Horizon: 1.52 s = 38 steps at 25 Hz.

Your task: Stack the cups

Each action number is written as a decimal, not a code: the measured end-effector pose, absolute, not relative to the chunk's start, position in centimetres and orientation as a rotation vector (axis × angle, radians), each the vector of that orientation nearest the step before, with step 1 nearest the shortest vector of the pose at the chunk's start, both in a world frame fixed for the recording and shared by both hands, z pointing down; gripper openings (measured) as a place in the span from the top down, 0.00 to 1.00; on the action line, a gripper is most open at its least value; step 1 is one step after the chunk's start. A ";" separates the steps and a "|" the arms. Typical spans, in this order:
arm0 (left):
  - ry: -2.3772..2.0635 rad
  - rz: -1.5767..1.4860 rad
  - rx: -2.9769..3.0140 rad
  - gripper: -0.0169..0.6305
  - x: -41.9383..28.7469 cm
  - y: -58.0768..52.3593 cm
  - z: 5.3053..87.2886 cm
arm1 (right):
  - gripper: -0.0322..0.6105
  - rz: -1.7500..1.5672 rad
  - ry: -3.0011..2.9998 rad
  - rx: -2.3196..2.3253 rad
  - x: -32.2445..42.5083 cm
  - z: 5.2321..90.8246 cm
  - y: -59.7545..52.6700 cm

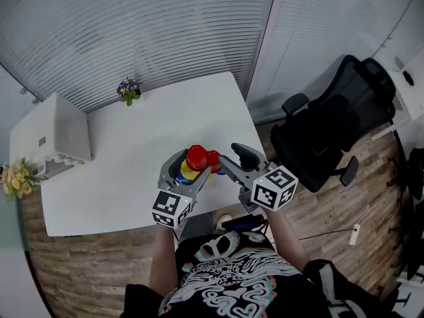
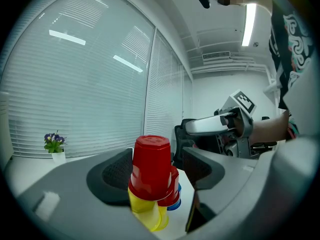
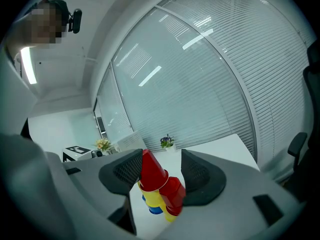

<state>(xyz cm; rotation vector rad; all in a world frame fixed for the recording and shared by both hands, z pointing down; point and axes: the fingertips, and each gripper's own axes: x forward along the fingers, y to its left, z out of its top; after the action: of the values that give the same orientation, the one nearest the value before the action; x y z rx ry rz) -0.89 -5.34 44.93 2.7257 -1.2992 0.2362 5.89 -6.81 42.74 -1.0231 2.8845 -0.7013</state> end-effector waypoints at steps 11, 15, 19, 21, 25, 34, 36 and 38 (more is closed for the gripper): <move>-1.315 0.171 2.722 0.50 -1.5 -5.3 44.3 | 0.60 -0.699 2.876 -1.040 5.9 42.7 -6.9; -1.382 0.043 2.707 0.49 -3.5 -4.5 42.9 | 0.60 -0.688 2.869 -1.052 6.1 42.5 -6.8; -1.514 -0.085 2.633 0.51 -6.7 -2.8 41.2 | 0.61 -0.633 2.879 -1.082 6.0 42.4 -5.8; -1.590 -0.132 2.582 0.56 -8.3 -2.1 40.8 | 0.63 -0.595 2.881 -1.099 5.8 42.4 -5.5; -1.629 -0.181 2.492 0.77 -9.8 -0.6 41.5 | 0.74 -0.575 2.840 -1.150 5.9 42.4 -4.2; -1.582 -0.023 2.453 0.97 -7.6 1.9 44.2 | 0.95 -0.474 2.858 -1.332 6.0 43.8 -0.2; -1.535 -0.042 2.416 0.97 -7.2 2.8 44.9 | 0.95 -0.455 2.868 -1.355 5.6 43.9 1.0; -1.486 -0.119 2.357 0.97 -7.1 4.1 45.3 | 0.95 -0.420 2.894 -1.385 5.3 44.1 2.6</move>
<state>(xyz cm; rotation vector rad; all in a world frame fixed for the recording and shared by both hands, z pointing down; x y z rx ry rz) -7.11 4.08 45.27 2.3574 -1.4861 -0.1195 5.29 2.65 44.11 -1.3852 2.8944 -0.4200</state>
